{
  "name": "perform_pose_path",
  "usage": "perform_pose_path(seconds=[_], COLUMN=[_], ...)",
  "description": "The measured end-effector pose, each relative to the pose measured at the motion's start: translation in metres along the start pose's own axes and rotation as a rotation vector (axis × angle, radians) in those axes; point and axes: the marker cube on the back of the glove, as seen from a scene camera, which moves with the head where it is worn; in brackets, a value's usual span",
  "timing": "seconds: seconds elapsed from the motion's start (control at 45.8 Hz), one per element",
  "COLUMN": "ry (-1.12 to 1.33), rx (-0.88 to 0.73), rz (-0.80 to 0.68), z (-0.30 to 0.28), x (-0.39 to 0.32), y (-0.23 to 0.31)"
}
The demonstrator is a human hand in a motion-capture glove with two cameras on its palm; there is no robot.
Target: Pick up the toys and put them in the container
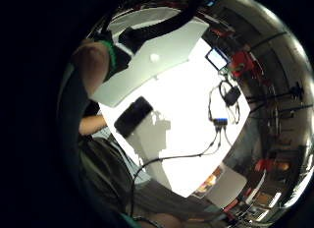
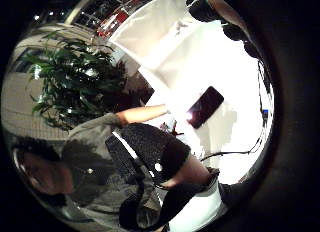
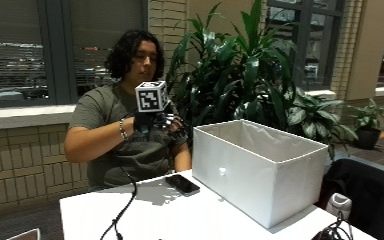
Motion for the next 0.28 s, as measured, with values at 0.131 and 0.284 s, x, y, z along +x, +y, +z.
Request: perform_pose_path(seconds=[0.131, 0.284], ry=[0.002, -0.003], rx=[0.008, 0.039], rz=[0.064, 0.096], z=[0.004, 0.0], x=[0.016, 0.022], y=[0.031, 0.049])
